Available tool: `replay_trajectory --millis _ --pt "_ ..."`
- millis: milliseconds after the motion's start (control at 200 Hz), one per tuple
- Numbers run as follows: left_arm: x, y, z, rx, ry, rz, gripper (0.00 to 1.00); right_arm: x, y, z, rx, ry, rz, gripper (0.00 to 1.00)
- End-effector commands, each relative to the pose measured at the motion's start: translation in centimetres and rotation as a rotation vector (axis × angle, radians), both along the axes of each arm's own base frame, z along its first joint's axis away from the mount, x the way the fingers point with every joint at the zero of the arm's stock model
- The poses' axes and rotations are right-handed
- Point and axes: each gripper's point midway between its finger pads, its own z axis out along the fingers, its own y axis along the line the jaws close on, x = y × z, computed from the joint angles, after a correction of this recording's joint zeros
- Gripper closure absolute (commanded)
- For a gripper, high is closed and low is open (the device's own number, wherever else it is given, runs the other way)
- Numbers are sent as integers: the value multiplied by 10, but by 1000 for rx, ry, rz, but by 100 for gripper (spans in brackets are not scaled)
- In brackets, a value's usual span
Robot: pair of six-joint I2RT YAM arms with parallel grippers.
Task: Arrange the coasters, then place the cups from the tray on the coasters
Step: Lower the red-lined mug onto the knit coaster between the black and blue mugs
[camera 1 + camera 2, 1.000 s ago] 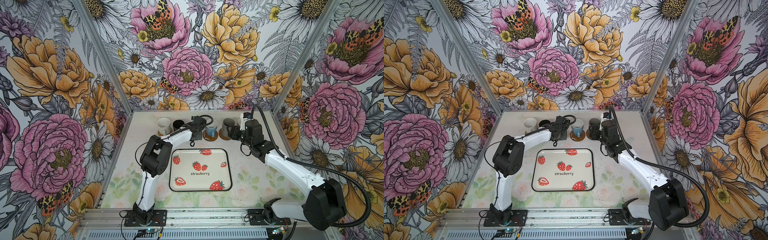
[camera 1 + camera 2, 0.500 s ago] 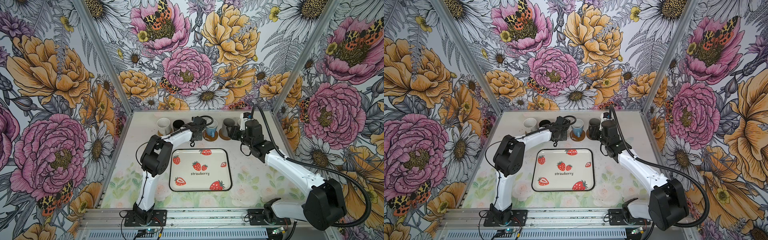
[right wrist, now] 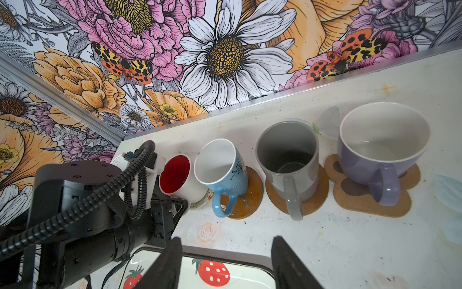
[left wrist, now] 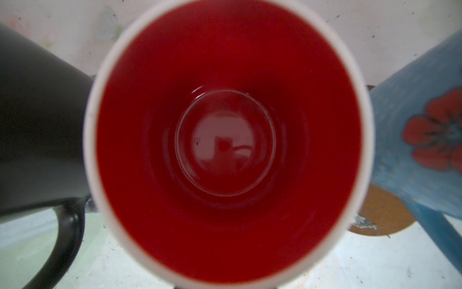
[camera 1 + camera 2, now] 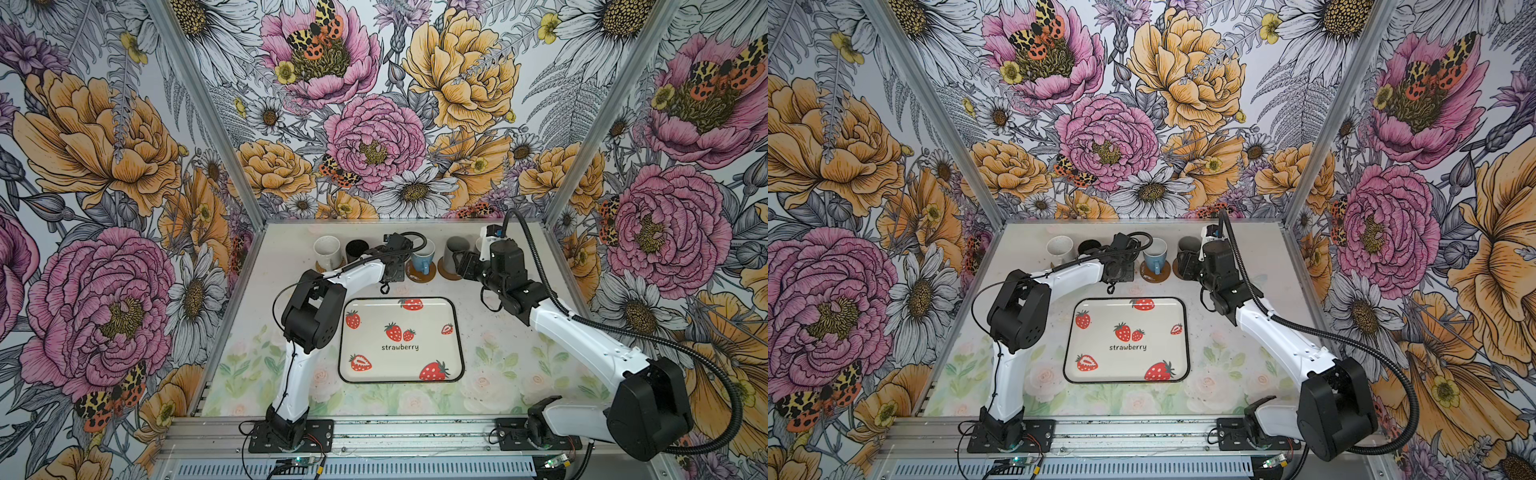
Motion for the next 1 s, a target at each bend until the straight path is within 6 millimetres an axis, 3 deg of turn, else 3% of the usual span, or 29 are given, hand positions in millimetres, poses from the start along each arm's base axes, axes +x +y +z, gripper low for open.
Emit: replay_trajectory --millis 0,120,635,996 --pt "17 -3 21 -45 -82 24 100 1 -1 10 18 -30 3 41" --pt "16 -3 20 -45 -77 23 99 1 0 10 19 -29 6 41" --pt "13 -5 20 -52 -71 17 53 1 0 9 21 -26 7 41" --pt "5 -4 36 -61 -91 10 40 0 1 10 26 -27 12 41"
